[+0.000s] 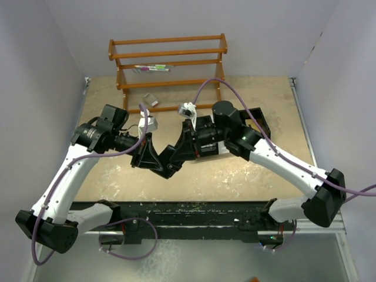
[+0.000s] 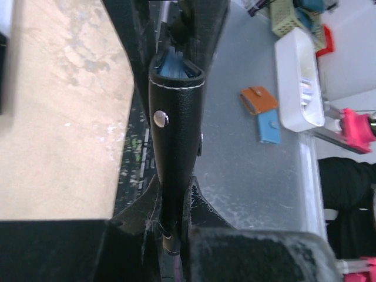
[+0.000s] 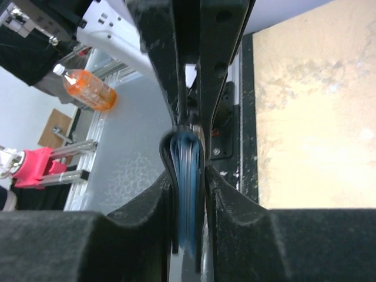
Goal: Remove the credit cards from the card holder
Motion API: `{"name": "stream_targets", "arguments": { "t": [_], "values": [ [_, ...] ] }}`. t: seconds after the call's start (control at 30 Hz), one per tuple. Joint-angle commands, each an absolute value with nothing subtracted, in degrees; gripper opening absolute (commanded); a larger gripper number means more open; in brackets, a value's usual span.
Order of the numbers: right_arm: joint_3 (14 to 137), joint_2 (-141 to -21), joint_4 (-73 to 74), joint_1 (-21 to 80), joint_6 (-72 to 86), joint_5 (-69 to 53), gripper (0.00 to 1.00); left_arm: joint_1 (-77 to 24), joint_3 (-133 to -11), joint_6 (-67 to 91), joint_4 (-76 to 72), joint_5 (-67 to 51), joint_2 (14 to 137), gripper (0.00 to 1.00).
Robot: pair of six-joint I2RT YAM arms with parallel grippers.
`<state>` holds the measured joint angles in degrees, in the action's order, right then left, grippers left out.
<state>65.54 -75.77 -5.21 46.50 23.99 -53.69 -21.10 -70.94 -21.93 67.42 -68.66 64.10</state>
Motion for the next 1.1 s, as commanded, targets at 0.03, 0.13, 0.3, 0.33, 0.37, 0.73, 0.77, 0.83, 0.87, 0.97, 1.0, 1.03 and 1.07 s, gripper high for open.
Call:
{"name": "stream_targets", "arguments": {
  "t": [0.03,0.13,0.3,0.33,0.37,0.73,0.77,0.83,0.87,0.97,1.0,1.03,1.07],
  "values": [
    [75.24,-78.00,2.70,47.37,20.92,-38.49,0.47,-21.59,-73.32,-16.27,61.08,-64.53,62.06,0.00],
    [75.04,-73.41,1.42,47.33,22.10,-17.17,0.61,-20.82,-72.99,-8.94,55.04,-58.02,60.72,0.00],
    [69.39,-63.14,-0.67,47.46,24.46,1.50,0.65,-17.38,-77.24,-1.30,53.94,-49.90,63.56,0.00],
    [68.11,-62.04,-0.76,47.65,24.80,1.96,0.66,-16.27,-78.62,-0.69,55.36,-49.79,64.93,0.00],
    [67.92,-61.56,-0.19,48.12,24.59,2.88,0.68,-14.68,-79.61,-0.21,56.67,-50.52,66.12,0.00],
    [78.15,-74.48,5.57,64.63,25.92,23.28,0.60,-9.76,-78.06,1.76,51.78,-49.42,61.69,0.00],
    [79.00,-76.06,5.40,65.46,26.41,23.92,0.60,-9.71,-77.95,1.76,51.79,-49.54,61.48,0.00],
    [81.47,-78.75,6.15,66.72,27.50,25.38,0.60,-9.76,-77.57,1.56,51.87,-49.35,61.06,0.00],
    [82.87,-79.96,6.96,67.24,28.06,25.85,0.60,-9.76,-77.46,1.32,51.95,-49.13,60.94,0.00],
    [84.62,-82.16,6.85,68.76,29.15,26.50,0.61,-9.75,-77.04,0.55,51.97,-47.81,60.52,0.00],
    [84.52,-82.40,6.18,69.08,29.63,26.32,0.62,-9.74,-77.00,0.19,52.07,-47.81,60.49,0.00],
    [84.45,-82.50,5.77,69.27,30.28,26.09,0.62,-9.74,-76.86,0.17,52.13,-47.50,60.40,0.00],
    [84.31,-82.60,5.58,69.30,30.89,26.01,0.62,-9.74,-76.74,0.17,52.09,-47.27,60.26,0.00]
  ]
}}
